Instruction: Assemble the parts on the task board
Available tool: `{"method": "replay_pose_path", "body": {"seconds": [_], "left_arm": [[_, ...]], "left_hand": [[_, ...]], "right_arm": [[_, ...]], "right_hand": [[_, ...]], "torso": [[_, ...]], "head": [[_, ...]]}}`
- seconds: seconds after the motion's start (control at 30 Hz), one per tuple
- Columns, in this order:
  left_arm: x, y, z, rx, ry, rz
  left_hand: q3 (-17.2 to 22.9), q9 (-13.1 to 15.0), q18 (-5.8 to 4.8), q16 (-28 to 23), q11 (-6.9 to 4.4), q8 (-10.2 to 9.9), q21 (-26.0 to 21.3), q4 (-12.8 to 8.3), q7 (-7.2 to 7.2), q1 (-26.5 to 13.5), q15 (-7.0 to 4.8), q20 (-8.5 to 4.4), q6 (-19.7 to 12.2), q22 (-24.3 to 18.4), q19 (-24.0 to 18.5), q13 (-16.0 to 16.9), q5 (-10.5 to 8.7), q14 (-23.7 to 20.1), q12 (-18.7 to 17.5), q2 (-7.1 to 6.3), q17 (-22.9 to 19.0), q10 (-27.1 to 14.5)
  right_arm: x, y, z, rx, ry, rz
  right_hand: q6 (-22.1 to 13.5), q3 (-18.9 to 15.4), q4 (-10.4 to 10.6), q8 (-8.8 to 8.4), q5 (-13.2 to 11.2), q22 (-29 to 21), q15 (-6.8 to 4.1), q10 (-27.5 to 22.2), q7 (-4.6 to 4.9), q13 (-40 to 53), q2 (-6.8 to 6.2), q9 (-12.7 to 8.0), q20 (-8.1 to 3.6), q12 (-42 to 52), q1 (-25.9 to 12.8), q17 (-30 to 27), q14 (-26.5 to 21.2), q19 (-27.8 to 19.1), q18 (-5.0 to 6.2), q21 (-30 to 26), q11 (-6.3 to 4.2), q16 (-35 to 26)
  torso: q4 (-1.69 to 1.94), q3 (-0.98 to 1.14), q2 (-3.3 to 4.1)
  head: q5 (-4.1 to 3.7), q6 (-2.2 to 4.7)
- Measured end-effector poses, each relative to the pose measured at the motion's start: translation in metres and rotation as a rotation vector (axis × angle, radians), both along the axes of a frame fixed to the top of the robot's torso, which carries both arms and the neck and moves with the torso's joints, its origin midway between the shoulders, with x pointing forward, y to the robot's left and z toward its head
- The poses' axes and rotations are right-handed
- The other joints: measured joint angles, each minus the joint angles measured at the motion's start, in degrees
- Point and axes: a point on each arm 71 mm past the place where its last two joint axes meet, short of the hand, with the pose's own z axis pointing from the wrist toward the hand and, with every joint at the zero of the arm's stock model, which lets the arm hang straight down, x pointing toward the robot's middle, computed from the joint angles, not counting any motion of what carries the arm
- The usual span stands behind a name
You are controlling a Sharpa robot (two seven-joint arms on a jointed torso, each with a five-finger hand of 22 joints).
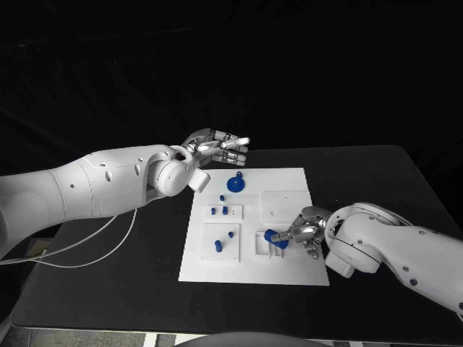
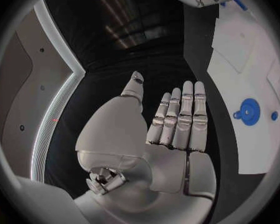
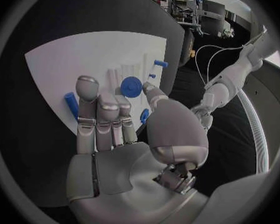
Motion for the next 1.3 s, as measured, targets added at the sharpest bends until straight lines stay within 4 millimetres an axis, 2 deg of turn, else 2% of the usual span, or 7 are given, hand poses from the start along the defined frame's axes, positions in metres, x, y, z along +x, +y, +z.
{"method": "replay_pose_path", "body": {"seconds": [0.7, 1.2, 1.27, 1.3], "left_arm": [[0.0, -0.001, 0.0, 0.003, 0.002, -0.001], [0.0, -0.001, 0.0, 0.004, 0.004, -0.003], [0.0, -0.001, 0.0, 0.005, 0.004, -0.003], [0.0, -0.001, 0.0, 0.005, 0.004, -0.003]], "left_hand": [[0.0, 0.0, 0.0, 0.0, 0.0, 0.0, 0.0, 0.0, 0.0, 0.0, 0.0, 0.0, 0.0, 0.0, 0.0, 0.0, 0.0, 0.0, 0.0, 0.0, 0.0, 0.0], [0.0, 0.01, 0.0, 0.0, 0.0, 0.0, 0.0, 0.0, 0.0, 0.0, 0.0, 0.0, 0.0, 0.0, 0.0, 0.0, 0.0, 0.0, 0.0, 0.0, 0.0, 0.0], [0.0, 0.0, 0.0, 0.0, 0.0, 0.0, 0.0, 0.0, 0.0, 0.0, 0.0, 0.0, 0.0, 0.0, 0.0, 0.0, 0.0, 0.0, 0.0, 0.0, 0.0, 0.0], [0.0, 0.01, 0.0, 0.0, 0.0, 0.0, 0.0, 0.0, 0.0, 0.0, 0.0, 0.0, 0.0, 0.0, 0.0, 0.0, 0.0, 0.0, 0.0, 0.0, 0.0, 0.0]], "right_arm": [[-0.005, 0.019, -0.011, -0.018, 0.024, 0.047], [-0.006, 0.028, -0.013, -0.068, -0.047, 0.101], [-0.007, 0.03, -0.014, -0.068, -0.051, 0.107], [-0.008, 0.031, -0.015, -0.069, -0.051, 0.112]], "right_hand": [[0.07, -0.16, -0.16, 0.01, 0.0, 0.05, 0.0, -0.22, -0.07, -0.29, 0.23, -0.02, 0.0, -0.38, 0.24, -0.05, 0.0, 0.0, -0.32, 0.0, -0.21, -0.27], [0.8, -0.41, -0.4, 0.71, -0.45, 0.04, 0.0, -0.2, -0.39, -0.55, 0.22, 0.09, 0.0, -0.67, 0.23, -0.21, 0.0, 0.0, -0.38, 0.0, -0.2, -0.69], [0.81, -0.41, -0.4, 0.26, -0.45, 0.04, 0.0, -0.21, -0.39, -0.55, 0.22, 0.06, 0.0, -0.66, 0.23, -0.21, 0.0, 0.0, -0.38, 0.0, -0.2, -0.69], [0.6, -0.4, -0.4, -0.6, -0.44, 0.09, 0.0, -0.21, -0.22, -0.55, 0.22, -0.75, 0.0, -0.66, 0.23, -0.21, 0.0, 0.0, -0.35, 0.0, -0.2, -0.69]], "torso": [[0.01, -0.02, 0.02], [0.01, 0.01, 0.02], [0.01, 0.01, 0.02], [0.01, 0.01, 0.02]], "head": [[0.04, -0.01], [0.15, -0.05], [0.18, -0.05], [0.18, -0.05]]}}
